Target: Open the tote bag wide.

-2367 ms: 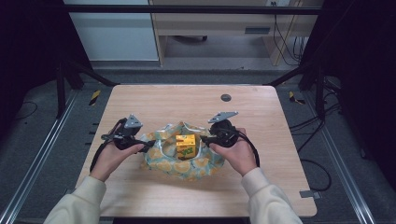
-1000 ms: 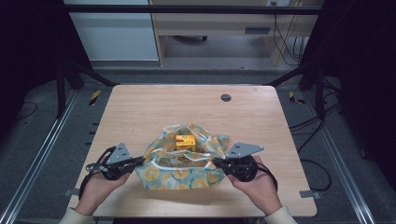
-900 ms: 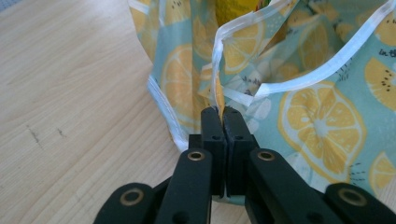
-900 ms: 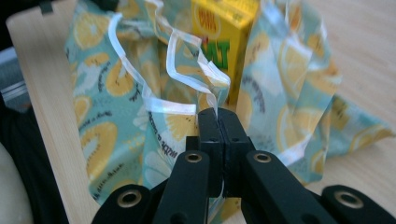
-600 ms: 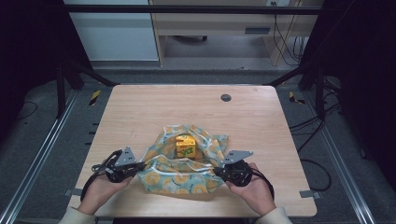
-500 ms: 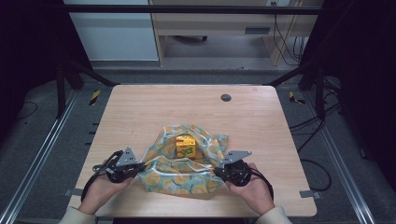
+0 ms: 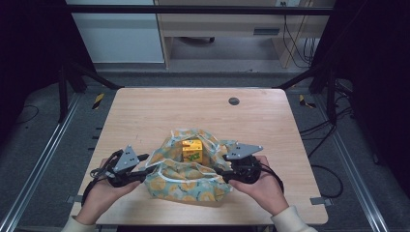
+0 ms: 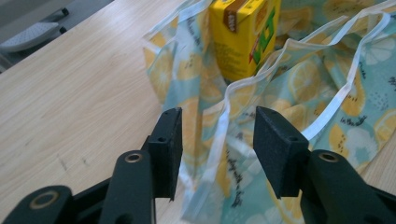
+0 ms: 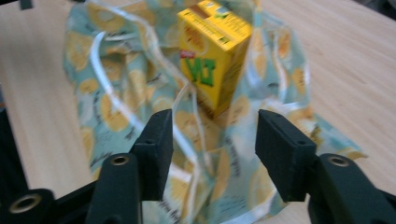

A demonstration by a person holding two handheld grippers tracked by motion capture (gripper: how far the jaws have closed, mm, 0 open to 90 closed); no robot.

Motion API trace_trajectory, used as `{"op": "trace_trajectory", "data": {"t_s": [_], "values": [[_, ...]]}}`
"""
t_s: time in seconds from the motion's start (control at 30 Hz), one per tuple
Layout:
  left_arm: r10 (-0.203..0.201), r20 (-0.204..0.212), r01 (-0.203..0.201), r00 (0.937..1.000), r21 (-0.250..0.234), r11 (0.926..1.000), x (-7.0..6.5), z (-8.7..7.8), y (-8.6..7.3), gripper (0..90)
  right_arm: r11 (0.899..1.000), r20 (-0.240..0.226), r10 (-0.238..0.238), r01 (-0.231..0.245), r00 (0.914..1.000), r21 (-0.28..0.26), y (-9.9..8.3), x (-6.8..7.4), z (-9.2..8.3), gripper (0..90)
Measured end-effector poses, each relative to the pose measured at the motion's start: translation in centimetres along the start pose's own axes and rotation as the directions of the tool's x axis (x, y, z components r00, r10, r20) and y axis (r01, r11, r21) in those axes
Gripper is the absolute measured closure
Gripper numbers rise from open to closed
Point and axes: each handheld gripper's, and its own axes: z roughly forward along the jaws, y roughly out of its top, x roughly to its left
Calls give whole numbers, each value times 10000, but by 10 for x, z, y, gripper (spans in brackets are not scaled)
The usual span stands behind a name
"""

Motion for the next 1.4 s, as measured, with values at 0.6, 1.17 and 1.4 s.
{"op": "trace_trajectory", "data": {"t_s": [0.6, 1.17, 1.4], "values": [[12, 423, -42, 9991, 699, 9975, 2, 47, -6, 420, 9942, 561, 743, -784, 9957, 742, 12, -18, 50, 225], [311, 1751, -428, 9841, 638, 9970, -15, 37, 0, 863, 9926, 711, 710, -775, 9949, 933, 23, -33, 67, 820], [567, 1987, -645, 9784, 333, 9974, -21, 27, 9, 872, 9898, 892, 1319, -1360, 9872, 418, 42, -51, 73, 870]]}}
